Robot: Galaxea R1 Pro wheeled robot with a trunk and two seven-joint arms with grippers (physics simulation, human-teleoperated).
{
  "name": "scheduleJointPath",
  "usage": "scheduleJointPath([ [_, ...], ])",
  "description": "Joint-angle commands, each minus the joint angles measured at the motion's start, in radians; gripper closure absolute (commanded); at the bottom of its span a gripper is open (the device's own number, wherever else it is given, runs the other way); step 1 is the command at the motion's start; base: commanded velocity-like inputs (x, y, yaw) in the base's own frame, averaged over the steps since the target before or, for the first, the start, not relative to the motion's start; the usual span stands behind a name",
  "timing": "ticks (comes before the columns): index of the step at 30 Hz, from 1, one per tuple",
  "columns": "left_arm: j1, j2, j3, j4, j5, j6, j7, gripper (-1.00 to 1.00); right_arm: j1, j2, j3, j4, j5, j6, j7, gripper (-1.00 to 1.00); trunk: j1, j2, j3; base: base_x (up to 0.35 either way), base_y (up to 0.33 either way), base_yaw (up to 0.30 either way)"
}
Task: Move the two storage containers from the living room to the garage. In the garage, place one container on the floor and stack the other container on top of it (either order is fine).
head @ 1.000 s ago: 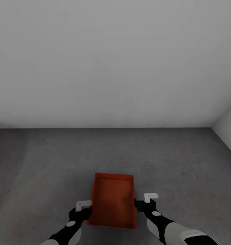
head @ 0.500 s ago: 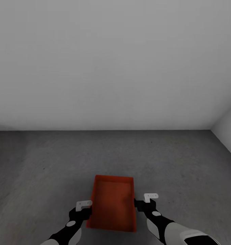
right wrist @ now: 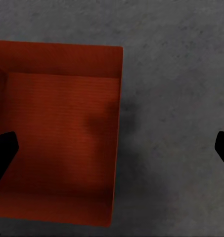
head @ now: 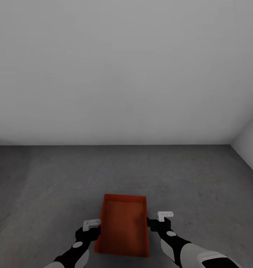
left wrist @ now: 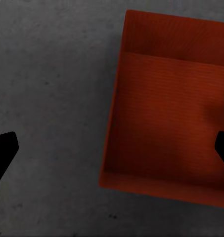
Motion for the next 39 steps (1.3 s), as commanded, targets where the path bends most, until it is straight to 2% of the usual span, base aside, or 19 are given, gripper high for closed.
scheduleJointPath([
  [1, -0.001, 0.0, -0.009, 0.001, 0.009, -0.004, 0.005, -1.0, -0.001, 0.0, 0.009, 0.001, -0.008, -0.003, -0.003, -1.0, 0.0, 0.0, 0.001, 0.0, 0.0, 0.0],
  [39, -0.001, 0.0, -0.009, 0.001, 0.008, -0.004, 0.005, -1.0, -0.001, 0.0, 0.009, 0.001, -0.008, -0.004, -0.003, -1.0, 0.0, 0.0, 0.062, 0.0, 0.0, 0.0],
])
